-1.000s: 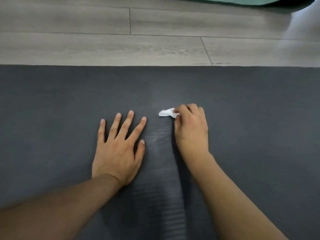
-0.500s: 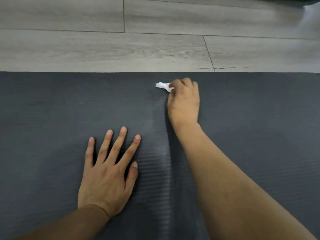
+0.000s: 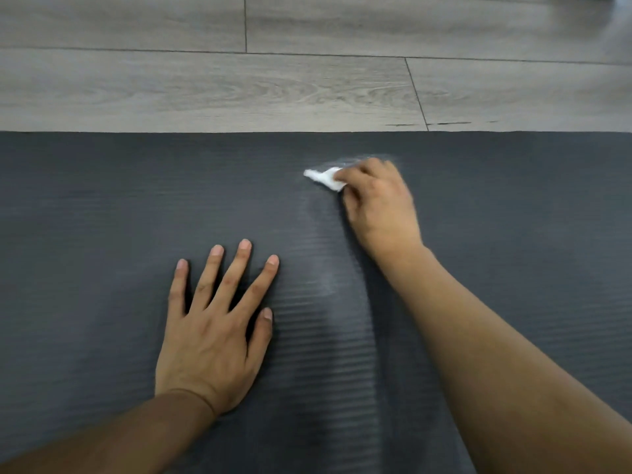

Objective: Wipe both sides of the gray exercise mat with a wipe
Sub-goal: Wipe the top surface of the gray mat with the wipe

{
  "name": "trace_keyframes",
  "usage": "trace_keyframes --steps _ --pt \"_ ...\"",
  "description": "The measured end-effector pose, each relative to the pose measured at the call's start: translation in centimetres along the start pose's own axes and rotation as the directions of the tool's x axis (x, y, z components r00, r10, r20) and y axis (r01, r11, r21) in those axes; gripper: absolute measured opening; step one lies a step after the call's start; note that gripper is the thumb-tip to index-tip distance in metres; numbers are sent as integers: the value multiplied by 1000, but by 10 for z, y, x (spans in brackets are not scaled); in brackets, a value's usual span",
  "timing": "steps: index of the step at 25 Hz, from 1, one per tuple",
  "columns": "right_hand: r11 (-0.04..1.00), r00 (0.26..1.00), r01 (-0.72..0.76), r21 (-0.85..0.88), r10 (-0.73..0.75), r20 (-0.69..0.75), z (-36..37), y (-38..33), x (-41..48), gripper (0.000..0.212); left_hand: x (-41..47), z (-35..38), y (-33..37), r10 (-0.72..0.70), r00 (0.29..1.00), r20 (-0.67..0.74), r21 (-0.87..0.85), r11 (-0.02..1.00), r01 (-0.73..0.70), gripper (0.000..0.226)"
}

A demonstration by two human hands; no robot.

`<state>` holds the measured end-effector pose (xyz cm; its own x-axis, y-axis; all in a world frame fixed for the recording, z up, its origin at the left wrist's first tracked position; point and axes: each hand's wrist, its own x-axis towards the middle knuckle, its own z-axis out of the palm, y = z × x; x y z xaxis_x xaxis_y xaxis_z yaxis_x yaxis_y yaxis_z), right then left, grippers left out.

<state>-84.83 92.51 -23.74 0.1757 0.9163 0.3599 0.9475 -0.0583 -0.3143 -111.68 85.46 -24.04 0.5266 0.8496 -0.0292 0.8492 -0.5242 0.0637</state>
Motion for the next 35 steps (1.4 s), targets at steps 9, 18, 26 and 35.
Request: trace_keyframes --steps 9,18,26,35 --pt "988 990 -141 60 140 17 -30 -63 -106 21 1 0 0 -15 1000 -11 4 1000 15 61" --pt "938 941 -339 66 339 17 -70 -98 -248 41 0 6 3 -20 999 -26 -52 998 18 60" --pt "954 954 -299 15 299 5 -68 -96 -248 37 -20 -2 20 23 996 -82 -47 999 -26 52" --pt "914 936 -332 232 349 -37 -75 -72 -193 40 -60 2 51 20 999 42 -55 998 -18 70"
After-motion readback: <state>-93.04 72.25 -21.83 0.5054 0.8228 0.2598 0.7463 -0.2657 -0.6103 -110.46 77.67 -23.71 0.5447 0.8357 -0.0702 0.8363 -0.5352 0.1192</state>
